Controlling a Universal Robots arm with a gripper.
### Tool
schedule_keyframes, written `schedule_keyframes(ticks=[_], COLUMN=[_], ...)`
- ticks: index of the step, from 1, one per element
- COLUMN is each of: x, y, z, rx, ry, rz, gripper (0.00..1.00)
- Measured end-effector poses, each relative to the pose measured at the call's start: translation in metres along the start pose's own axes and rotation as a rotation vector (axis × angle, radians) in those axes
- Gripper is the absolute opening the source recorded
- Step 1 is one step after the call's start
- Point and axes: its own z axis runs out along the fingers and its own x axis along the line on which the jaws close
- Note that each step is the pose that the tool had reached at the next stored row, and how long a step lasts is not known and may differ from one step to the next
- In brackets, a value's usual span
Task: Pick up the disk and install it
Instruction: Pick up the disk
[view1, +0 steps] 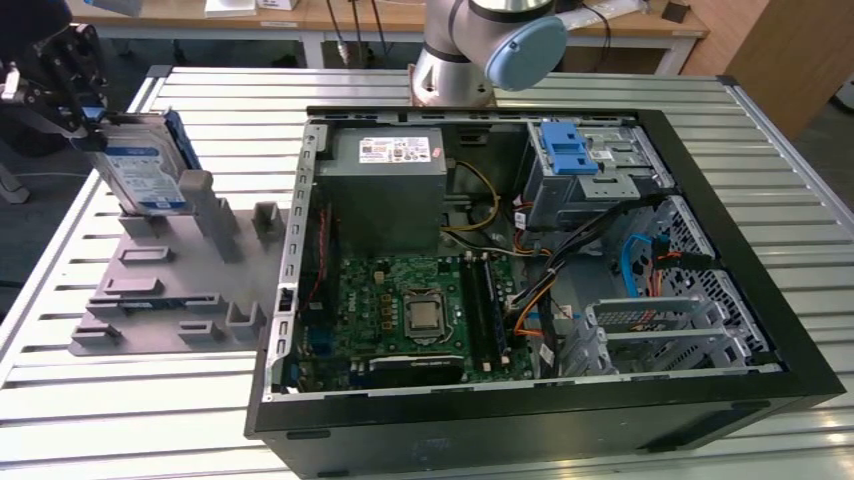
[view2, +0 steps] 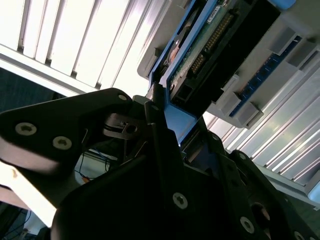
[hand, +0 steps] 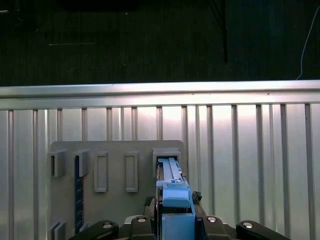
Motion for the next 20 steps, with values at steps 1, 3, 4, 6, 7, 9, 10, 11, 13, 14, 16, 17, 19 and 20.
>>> schedule_keyframes(ticks=[1,3,4,6,7,9,10,11,13,14,16,17,19,20], x=[0.0000,0.0000,0.0000,0.0000,0.0000,0.0000,0.0000,0.0000,0.0000,0.0000,-0.0001,0.0000,-0.0001,-0.0001], y=[0.0000,0.0000,0.0000,0.0000,0.0000,0.0001,0.0001,0.0001,0.0001,0.0001,0.0002,0.0002,0.0002,0.0002], z=[-0.0004,-0.0009,-0.0012,-0.0020,-0.0023,-0.0033,-0.0039,-0.0044,-0.0057,-0.0062,-0.0075,-0.0082,-0.0094,-0.0100], rx=[-0.0002,0.0000,-0.0001,-0.0002,-0.0002,-0.0003,-0.0003,-0.0002,-0.0002,-0.0001,-0.0001,-0.0001,-0.0001,-0.0001], ry=[0.0001,0.0000,0.0000,0.0001,0.0001,0.0001,0.0001,0.0001,0.0001,0.0000,0.0000,0.0000,0.0000,0.0000], rz=[0.000,0.000,0.000,0.000,0.000,0.000,0.000,0.000,0.000,0.000,0.000,0.000,0.000,0.000], gripper=[0.36,0.36,0.36,0.36,0.36,0.36,0.36,0.36,0.36,0.36,0.36,0.36,0.36,0.36])
